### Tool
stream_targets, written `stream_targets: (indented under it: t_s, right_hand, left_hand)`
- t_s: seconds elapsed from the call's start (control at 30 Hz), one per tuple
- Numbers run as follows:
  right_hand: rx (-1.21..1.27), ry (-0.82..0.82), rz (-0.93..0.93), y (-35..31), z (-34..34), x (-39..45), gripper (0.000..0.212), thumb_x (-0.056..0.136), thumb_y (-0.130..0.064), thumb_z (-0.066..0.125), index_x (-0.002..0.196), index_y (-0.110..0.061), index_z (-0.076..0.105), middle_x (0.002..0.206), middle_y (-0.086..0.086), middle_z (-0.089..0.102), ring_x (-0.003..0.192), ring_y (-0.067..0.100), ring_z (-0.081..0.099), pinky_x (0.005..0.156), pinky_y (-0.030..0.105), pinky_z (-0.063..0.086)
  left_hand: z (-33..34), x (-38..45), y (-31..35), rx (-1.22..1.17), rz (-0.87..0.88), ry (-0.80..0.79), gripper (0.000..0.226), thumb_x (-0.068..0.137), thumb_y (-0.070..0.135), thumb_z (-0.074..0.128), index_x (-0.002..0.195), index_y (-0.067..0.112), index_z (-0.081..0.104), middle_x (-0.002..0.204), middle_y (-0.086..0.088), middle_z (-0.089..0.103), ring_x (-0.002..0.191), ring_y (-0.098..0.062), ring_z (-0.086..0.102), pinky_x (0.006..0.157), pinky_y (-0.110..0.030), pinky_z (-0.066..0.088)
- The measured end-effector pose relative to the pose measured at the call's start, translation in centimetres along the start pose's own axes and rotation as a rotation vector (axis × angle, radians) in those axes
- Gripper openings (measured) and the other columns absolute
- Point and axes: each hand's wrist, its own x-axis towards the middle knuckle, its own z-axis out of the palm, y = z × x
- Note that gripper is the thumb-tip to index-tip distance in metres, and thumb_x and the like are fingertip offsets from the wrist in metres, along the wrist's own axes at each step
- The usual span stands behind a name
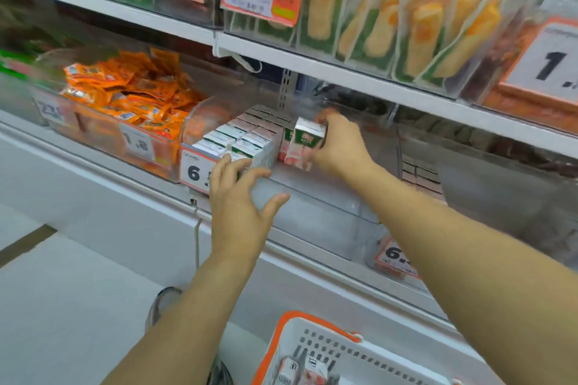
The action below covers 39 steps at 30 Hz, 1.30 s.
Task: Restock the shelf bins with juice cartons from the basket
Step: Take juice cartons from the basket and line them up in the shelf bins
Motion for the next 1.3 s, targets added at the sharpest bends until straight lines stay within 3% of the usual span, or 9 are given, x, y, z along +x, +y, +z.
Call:
stream_targets:
  t_s: [0.2, 0.33, 0.4, 0.63, 0.73, 0.83, 1.0, 1.17, 1.3]
  right_hand:
    - [-0.089, 0.002, 0.140, 1.1, 6.7, 5.9, 0.065, 0.075, -0.011, 0.081, 0.131, -0.015, 0.048, 0.130, 0.015, 0.046, 0.109, 0.028, 0.055, 0.080, 0.022, 0.039]
    - [-0.176, -0.035, 0.229, 1.2, 7.9, 6.3, 0.110, 0.070, -0.016, 0.088, 0.152, -0.012, 0.014, 0.149, 0.020, 0.025, 0.124, 0.037, 0.051, 0.094, 0.035, 0.048]
    - [-0.211, -0.056, 0.227, 1.0, 7.3, 5.8, 0.112, 0.071, -0.019, 0.088, 0.152, -0.010, 0.011, 0.153, 0.024, 0.019, 0.125, 0.039, 0.051, 0.092, 0.034, 0.048]
    - [0.095, 0.253, -0.261, -1.1, 0.0, -6.1, 0.035, 0.079, -0.009, 0.070, 0.111, -0.017, 0.057, 0.102, 0.002, 0.058, 0.078, 0.012, 0.062, 0.077, 0.026, 0.050]
    - [0.221, 0.229, -0.351, 0.5, -2.5, -15.8, 0.016, 0.081, -0.005, 0.069, 0.090, -0.016, 0.061, 0.080, -0.003, 0.061, 0.065, 0.012, 0.058, 0.063, 0.017, 0.045]
    - [0.230, -0.119, -0.163, 5.7, -2.9, -22.5, 0.017, 0.084, -0.010, 0.072, 0.082, -0.024, 0.063, 0.074, -0.006, 0.064, 0.065, 0.011, 0.060, 0.061, 0.018, 0.046]
    - [0.232, -0.694, 0.356, 16.1, 0.5, -30.6, 0.009, 0.086, -0.013, 0.071, 0.087, -0.021, 0.068, 0.077, -0.007, 0.066, 0.072, 0.014, 0.067, 0.059, 0.012, 0.046]
    - [0.249, -0.956, 0.569, 20.0, 6.5, -37.2, 0.013, 0.094, -0.002, 0.057, 0.094, -0.014, 0.061, 0.072, -0.004, 0.065, 0.055, 0.009, 0.061, 0.054, 0.026, 0.051]
    - [0.214, -1.134, 0.537, 21.3, 11.5, -41.6, 0.039, 0.082, -0.023, 0.080, 0.117, -0.018, 0.062, 0.116, 0.004, 0.064, 0.098, 0.023, 0.063, 0.089, 0.038, 0.054]
  left_hand:
    - [0.7, -0.1, -0.8, 0.090, 0.078, 0.099, 0.035, 0.075, 0.038, 0.080, 0.103, 0.022, 0.067, 0.123, -0.004, 0.058, 0.138, -0.028, 0.034, 0.108, -0.054, 0.036]
    - [0.7, -0.3, -0.7, 0.117, 0.068, 0.092, 0.034, 0.076, 0.041, 0.079, 0.104, 0.027, 0.066, 0.125, -0.001, 0.056, 0.140, -0.025, 0.033, 0.109, -0.055, 0.034]
    - [0.7, -0.4, -0.6, 0.114, 0.066, 0.086, 0.034, 0.077, 0.042, 0.079, 0.105, 0.028, 0.065, 0.127, 0.000, 0.056, 0.141, -0.024, 0.032, 0.111, -0.052, 0.032]
    - [-0.5, -1.0, 1.2, 0.080, 0.048, 0.048, 0.040, 0.078, 0.031, 0.077, 0.114, 0.021, 0.064, 0.141, -0.004, 0.050, 0.145, -0.026, 0.029, 0.114, -0.054, 0.028]
    - [-0.9, -2.0, 4.5, -0.099, 0.113, 0.067, 0.032, 0.080, 0.018, 0.068, 0.111, 0.016, 0.061, 0.111, 0.002, 0.062, 0.106, -0.020, 0.060, 0.094, -0.042, 0.048]
    - [0.1, -5.4, 6.9, -0.200, -0.033, -0.446, 0.031, 0.085, 0.021, 0.069, 0.112, 0.022, 0.055, 0.080, 0.009, 0.064, 0.067, -0.010, 0.059, 0.072, -0.033, 0.052]
    - [3.4, -13.3, 4.8, 0.257, -0.047, -1.323, 0.042, 0.086, 0.036, 0.073, 0.118, 0.013, 0.059, 0.096, 0.003, 0.068, 0.089, -0.018, 0.063, 0.078, -0.025, 0.048]
    - [6.1, -21.3, 0.1, 0.568, -0.226, -1.753, 0.045, 0.092, 0.040, 0.067, 0.118, 0.005, 0.059, 0.115, -0.013, 0.054, 0.098, -0.028, 0.055, 0.084, -0.033, 0.044]
    - [6.3, -26.1, -4.3, 0.712, -0.250, -1.939, 0.057, 0.086, 0.042, 0.073, 0.130, 0.013, 0.052, 0.126, -0.007, 0.049, 0.110, -0.027, 0.054, 0.084, -0.030, 0.042]
